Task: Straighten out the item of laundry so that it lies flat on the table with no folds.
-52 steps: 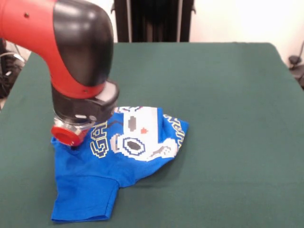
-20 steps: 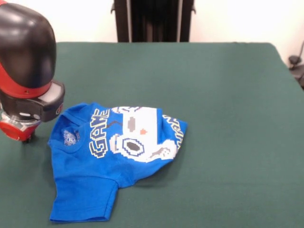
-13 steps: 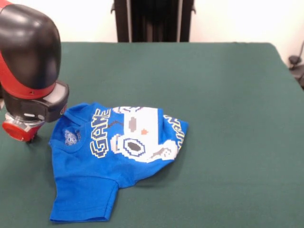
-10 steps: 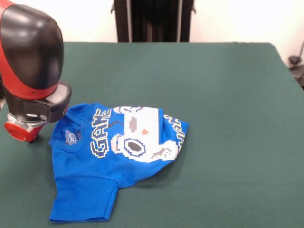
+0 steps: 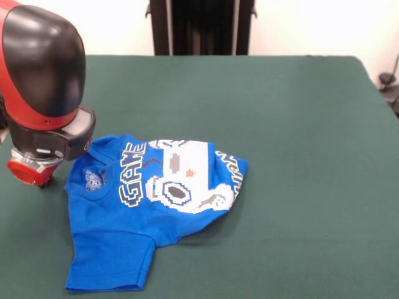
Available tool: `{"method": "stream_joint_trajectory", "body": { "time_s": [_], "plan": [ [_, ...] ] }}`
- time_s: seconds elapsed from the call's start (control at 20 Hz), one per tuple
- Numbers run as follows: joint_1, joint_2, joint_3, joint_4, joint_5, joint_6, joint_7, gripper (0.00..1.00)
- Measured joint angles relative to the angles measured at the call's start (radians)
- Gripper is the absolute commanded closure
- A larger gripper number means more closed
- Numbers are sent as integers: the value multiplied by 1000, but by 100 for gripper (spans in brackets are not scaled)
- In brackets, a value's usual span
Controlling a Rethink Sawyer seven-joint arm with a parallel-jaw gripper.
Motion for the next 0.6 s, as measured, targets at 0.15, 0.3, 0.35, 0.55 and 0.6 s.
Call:
{"method": "stream_joint_trajectory", "body": {
  "time_s": [0.15,0.3,0.35,0.55,0.6],
  "plan": [
    [2,-7,1,4,0,0,0,100],
    [7,-23,2,9,0,3,0,100],
    [8,-27,2,10,0,5,0,100],
    [17,-64,2,15,-1,24,0,100],
    [20,-81,2,15,-1,29,0,100]
  ]
}}
